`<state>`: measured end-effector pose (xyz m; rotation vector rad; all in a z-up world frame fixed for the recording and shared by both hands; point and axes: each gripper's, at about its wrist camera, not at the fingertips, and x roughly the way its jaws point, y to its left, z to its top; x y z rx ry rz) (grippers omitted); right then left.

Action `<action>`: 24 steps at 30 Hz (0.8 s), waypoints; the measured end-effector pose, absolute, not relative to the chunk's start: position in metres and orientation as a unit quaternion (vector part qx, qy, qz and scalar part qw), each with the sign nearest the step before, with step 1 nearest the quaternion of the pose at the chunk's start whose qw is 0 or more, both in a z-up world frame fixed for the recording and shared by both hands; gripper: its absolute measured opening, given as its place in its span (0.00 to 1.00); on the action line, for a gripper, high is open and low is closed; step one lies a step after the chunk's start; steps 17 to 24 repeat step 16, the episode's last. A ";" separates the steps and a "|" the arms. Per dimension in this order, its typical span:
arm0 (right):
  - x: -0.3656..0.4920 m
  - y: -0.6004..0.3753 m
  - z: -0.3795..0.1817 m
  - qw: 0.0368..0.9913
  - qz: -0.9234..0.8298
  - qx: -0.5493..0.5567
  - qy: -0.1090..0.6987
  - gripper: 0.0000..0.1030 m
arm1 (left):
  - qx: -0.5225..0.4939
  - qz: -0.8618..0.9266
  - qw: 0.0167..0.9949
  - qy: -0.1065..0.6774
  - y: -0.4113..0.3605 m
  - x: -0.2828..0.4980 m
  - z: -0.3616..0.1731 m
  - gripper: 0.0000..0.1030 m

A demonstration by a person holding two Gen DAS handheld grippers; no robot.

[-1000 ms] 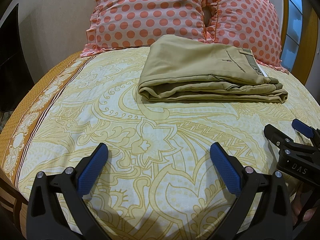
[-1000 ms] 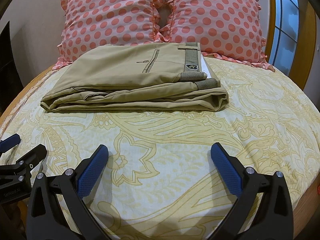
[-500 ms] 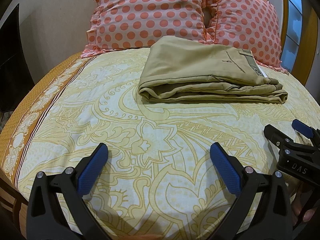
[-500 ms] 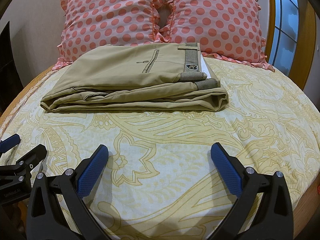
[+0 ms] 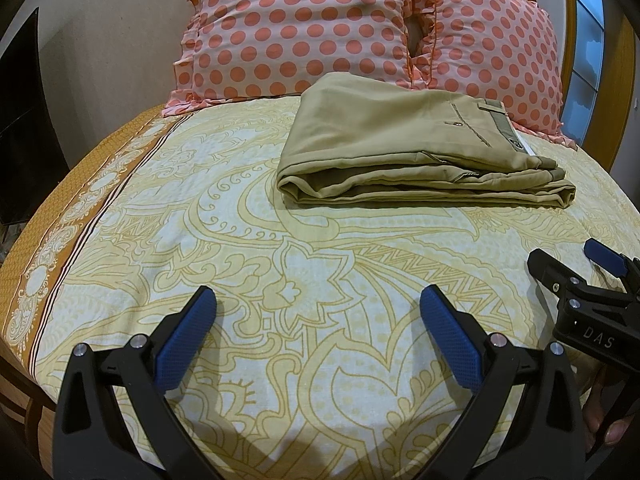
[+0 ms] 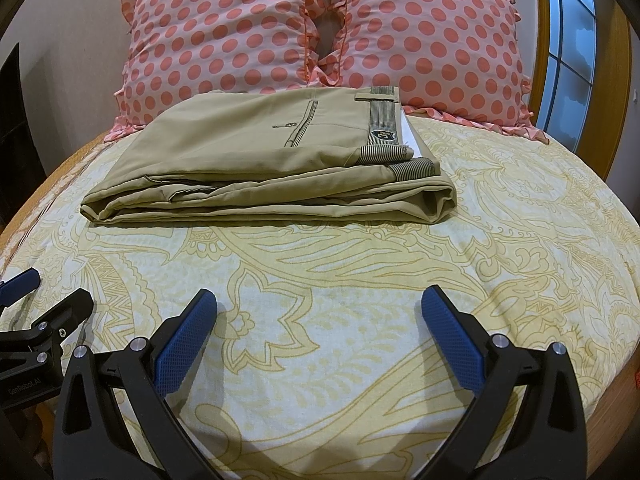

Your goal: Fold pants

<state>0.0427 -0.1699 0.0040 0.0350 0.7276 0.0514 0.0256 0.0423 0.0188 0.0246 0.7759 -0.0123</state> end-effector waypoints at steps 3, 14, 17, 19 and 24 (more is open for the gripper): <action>0.042 -0.169 0.004 0.934 0.024 0.018 0.356 0.99 | 0.012 -0.005 0.926 0.378 0.042 0.025 0.019 0.98; 0.043 -0.169 0.004 0.934 0.023 0.018 0.355 0.99 | 0.012 -0.005 0.926 0.378 0.042 0.025 0.019 0.98; 0.043 -0.168 0.004 0.934 0.023 0.018 0.355 0.99 | 0.012 -0.004 0.926 0.377 0.041 0.025 0.019 0.98; 0.043 -0.168 0.004 0.934 0.023 0.018 0.355 0.99 | 0.012 -0.004 0.926 0.377 0.041 0.025 0.019 0.98; 0.043 -0.168 0.004 0.934 0.023 0.018 0.355 0.99 | 0.012 -0.004 0.926 0.377 0.041 0.025 0.019 0.98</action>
